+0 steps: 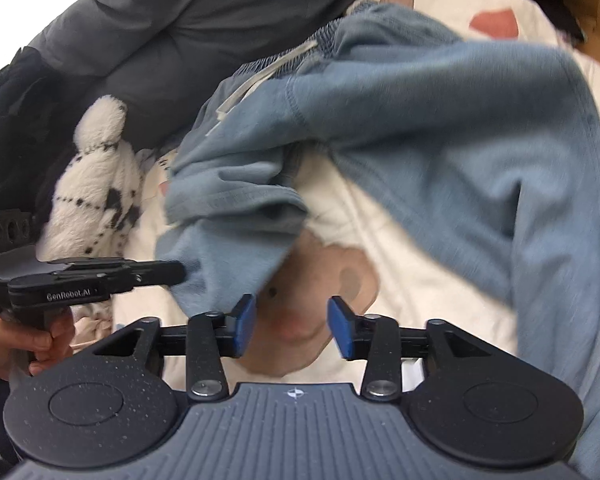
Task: Fold clothes
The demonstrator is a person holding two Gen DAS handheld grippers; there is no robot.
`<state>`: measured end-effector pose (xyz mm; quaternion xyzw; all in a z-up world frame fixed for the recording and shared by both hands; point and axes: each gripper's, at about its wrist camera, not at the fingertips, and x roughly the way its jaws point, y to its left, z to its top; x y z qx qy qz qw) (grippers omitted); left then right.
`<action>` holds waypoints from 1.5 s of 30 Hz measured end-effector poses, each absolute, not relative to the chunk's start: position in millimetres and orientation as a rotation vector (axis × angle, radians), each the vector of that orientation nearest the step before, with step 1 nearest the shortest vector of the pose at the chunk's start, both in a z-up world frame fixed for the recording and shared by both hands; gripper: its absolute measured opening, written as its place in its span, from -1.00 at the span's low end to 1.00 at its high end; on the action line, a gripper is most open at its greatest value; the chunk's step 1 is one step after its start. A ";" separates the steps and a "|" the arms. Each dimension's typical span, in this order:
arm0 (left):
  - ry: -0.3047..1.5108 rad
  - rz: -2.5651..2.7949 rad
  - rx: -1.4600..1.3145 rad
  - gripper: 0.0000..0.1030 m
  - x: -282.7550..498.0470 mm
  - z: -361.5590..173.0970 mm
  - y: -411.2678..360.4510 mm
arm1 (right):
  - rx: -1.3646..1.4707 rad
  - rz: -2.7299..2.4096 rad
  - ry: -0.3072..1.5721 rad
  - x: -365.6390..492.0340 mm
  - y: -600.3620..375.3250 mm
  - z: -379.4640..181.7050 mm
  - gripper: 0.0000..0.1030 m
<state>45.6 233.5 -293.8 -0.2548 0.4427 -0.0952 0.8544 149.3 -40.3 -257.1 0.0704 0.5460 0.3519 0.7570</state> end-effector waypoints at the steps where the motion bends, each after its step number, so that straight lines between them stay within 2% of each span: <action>1: 0.937 -0.212 -0.539 -0.96 44.9 -293.2 229.4 | 0.170 0.774 1.195 145.0 -42.0 -259.0 0.05; 10: 0.961 -0.338 -0.560 -0.96 40.0 -287.5 202.4 | 0.310 0.753 1.253 117.5 -70.2 -274.9 0.12; 14: 0.964 -0.356 -0.565 -0.97 38.3 -286.8 195.8 | 0.439 0.706 1.299 112.1 -86.4 -287.4 0.24; 23: 0.964 -0.377 -0.624 -0.97 33.1 -285.0 196.6 | 0.810 0.717 1.368 97.2 -95.1 -329.9 0.26; 26: 0.962 -0.388 -0.637 -0.96 29.7 -283.0 196.7 | 0.853 0.779 1.372 92.7 -82.4 -333.6 0.24; 28: 0.968 -0.388 -0.644 -0.96 27.2 -283.6 198.5 | 0.835 0.822 1.357 91.4 -75.1 -328.8 -0.07; 29: 0.971 -0.388 -0.647 -0.96 25.9 -283.9 199.4 | 0.825 0.843 1.350 91.7 -73.0 -325.9 -0.42; 30: 0.974 -0.388 -0.651 -0.96 24.7 -284.3 200.3 | 0.804 0.853 1.335 92.1 -72.8 -320.8 -0.53; 34: 0.980 -0.408 -0.653 -0.95 21.0 -279.8 200.0 | 0.731 0.882 1.277 93.8 -73.6 -298.8 -0.61; 35: 0.991 -0.415 -0.656 -0.92 20.9 -279.0 200.0 | 0.708 0.883 1.266 94.6 -74.0 -291.5 -0.71; 38: 1.011 -0.434 -0.667 -0.79 19.9 -275.5 201.3 | 0.643 0.891 1.238 97.1 -75.0 -268.9 -0.72; 45: 0.973 -0.464 -0.661 -0.71 16.5 -252.6 205.6 | 0.451 0.953 1.206 102.6 -68.5 -206.8 -0.76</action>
